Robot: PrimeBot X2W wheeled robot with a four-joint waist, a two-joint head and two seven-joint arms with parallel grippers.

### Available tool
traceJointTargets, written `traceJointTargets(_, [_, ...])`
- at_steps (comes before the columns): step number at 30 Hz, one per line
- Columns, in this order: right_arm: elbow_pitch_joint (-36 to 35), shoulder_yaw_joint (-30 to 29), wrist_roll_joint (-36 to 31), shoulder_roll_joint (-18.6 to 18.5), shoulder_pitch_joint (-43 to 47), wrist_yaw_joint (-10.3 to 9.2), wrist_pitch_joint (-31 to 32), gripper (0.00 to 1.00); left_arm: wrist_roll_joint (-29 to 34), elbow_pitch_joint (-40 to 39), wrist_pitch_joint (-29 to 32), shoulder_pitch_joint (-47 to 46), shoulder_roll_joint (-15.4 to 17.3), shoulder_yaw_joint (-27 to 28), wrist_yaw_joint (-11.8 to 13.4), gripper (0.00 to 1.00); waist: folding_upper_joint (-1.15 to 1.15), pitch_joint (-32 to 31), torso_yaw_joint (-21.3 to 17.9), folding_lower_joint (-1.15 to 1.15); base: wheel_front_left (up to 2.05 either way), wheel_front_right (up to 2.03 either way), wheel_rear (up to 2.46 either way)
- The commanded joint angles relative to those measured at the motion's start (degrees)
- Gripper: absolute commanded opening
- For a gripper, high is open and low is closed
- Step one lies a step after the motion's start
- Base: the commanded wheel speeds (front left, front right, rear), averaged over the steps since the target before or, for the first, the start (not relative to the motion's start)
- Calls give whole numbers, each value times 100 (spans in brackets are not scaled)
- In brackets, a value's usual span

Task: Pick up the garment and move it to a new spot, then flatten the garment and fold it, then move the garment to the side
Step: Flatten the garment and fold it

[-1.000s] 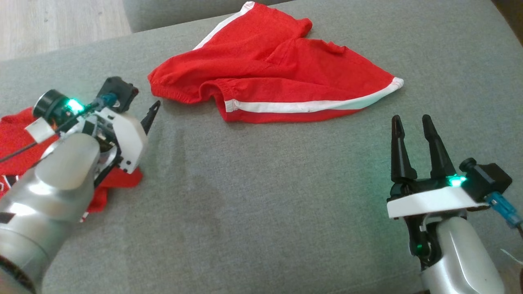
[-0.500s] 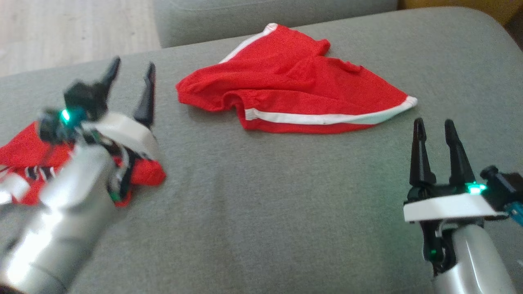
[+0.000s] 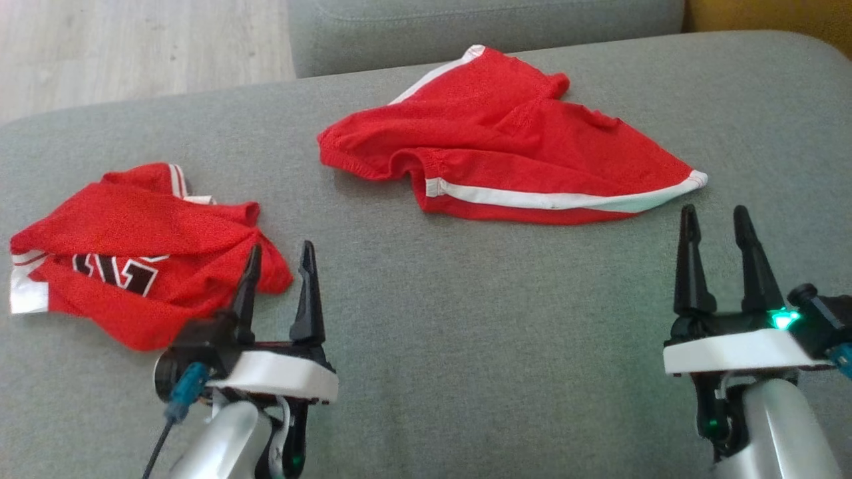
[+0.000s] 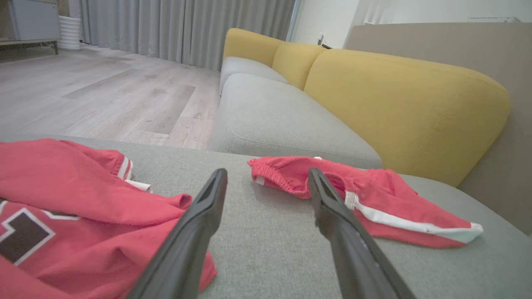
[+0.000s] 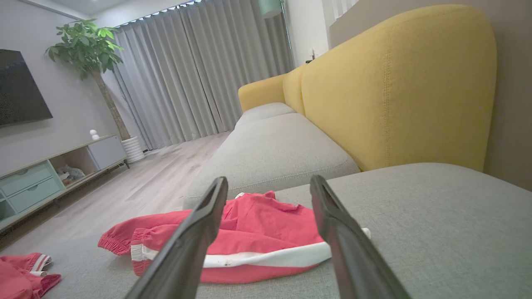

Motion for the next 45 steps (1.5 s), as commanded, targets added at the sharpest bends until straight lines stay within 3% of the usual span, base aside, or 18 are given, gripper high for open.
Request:
traceJointTargets(1, [-213, 164, -51, -29, -113, -4, -37, 100, 84, -170, -45, -336, 37, 281, -42, 100, 0, 33, -39, 1, 0, 0, 0])
traceJointTargets(7, [-298, 300, -64, -29, -224, -4, -37, 100, 372, 230, -6, -737, -78, 111, -384, 100, 0, 266, -307, 1, 0, 0, 0])
traceJointTargets(17, [-399, 373, 92, -29, -335, -4, -37, 100, 445, 1135, 837, -1712, -275, -476, -994, 100, 0, 786, -856, 1, 0, 0, 0])
traceJointTargets(25, [-426, 432, 218, -29, -425, -4, -37, 100, 410, 1857, 1007, -2326, -184, -378, -1096, 100, 0, 1061, -1234, 1, 0, 0, 0])
traceJointTargets(35, [-391, 419, 291, -29, -428, -4, -37, 100, 396, 2282, 989, -2678, -92, -413, -1334, 100, 0, 1127, -1393, 1, 0, 0, 0])
traceJointTargets(36, [-389, 416, 297, -29, -426, -4, -37, 100, 395, 2299, 991, -2687, -97, -427, -1348, 91, 0, 1126, -1395, 1, 0, 0, 0])
traceJointTargets(38, [-380, 413, 297, -29, -423, -4, -37, 100, 396, 2318, 992, -2697, -109, -457, -1370, 0, 0, 1121, -1394, 1, 0, 0, 0])
traceJointTargets(45, [-325, 310, 222, -29, -433, -4, -37, 100, 424, 2235, 937, -2584, -113, -582, -1433, 0, 0, 1007, -1255, 1, 0, 0, 0])
